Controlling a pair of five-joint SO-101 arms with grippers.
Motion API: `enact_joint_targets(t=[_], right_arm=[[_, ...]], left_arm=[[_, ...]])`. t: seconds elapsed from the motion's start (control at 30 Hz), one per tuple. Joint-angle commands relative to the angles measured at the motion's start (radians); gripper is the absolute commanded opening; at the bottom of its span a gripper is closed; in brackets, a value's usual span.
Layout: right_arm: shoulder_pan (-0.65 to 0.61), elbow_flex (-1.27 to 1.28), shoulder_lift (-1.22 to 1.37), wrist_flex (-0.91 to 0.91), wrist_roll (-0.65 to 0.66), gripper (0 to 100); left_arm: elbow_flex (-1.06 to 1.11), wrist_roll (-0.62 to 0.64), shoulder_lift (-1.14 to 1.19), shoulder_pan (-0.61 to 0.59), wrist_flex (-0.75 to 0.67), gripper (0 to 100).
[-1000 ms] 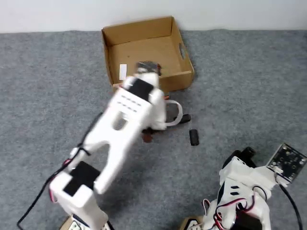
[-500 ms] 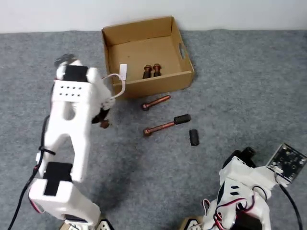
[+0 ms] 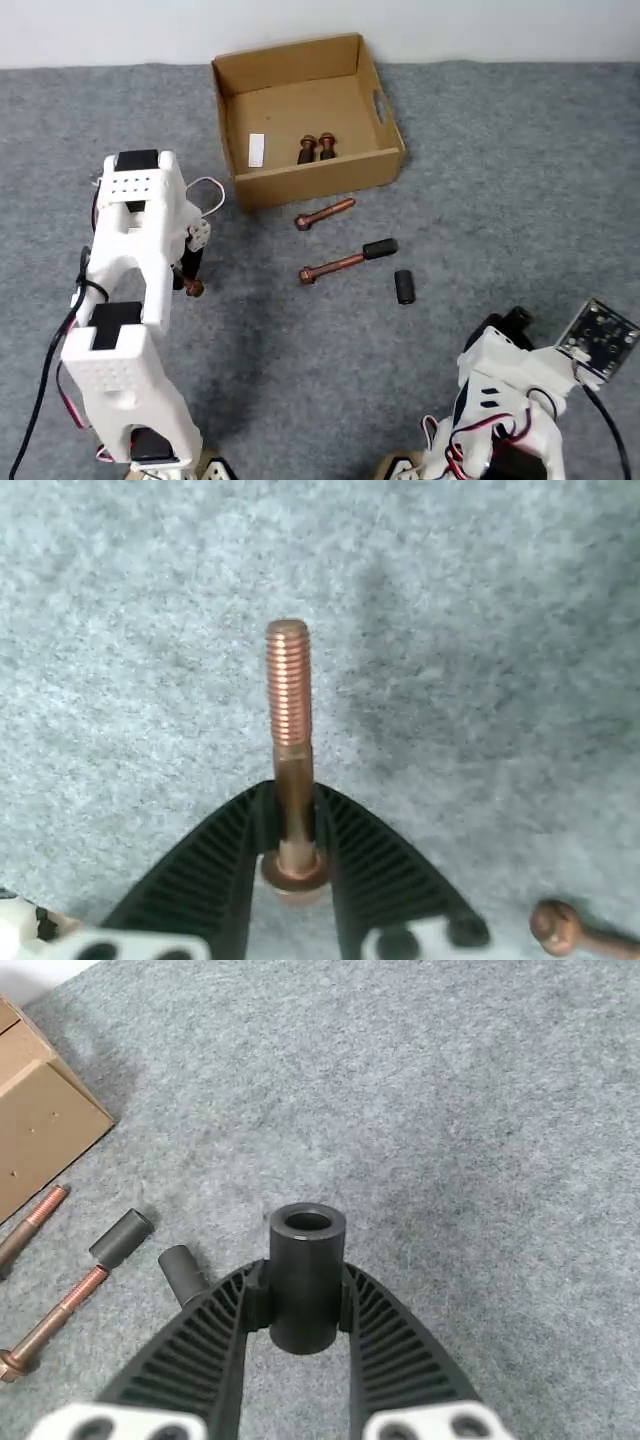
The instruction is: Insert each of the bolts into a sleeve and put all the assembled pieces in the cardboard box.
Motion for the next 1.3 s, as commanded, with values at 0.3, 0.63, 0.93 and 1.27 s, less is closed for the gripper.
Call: enact_joint_targets(t=[0.3,0.63,0.93,1.27], right_arm=[[0.012,-0.006,-0.004,-0.015,0.008,0.9],[0.012,-0.006,-0.004,-0.015,0.008,0.9],[0.012,-0.005,-0.004,-0.015,0.009,0.9],[0.008,0.003,-0.002,-0.016,0.011,0.9]], left_arm=[[-0.079,0.032,-0.011,0.051,0.038,17],[-0.173,-0.626,-0.078,-0.043,0.086,7],[-0.166,-1.654,-0.086,-0.129,0.086,4],[-0.165,-2.173,-0.084,-0.055,0.084,11]])
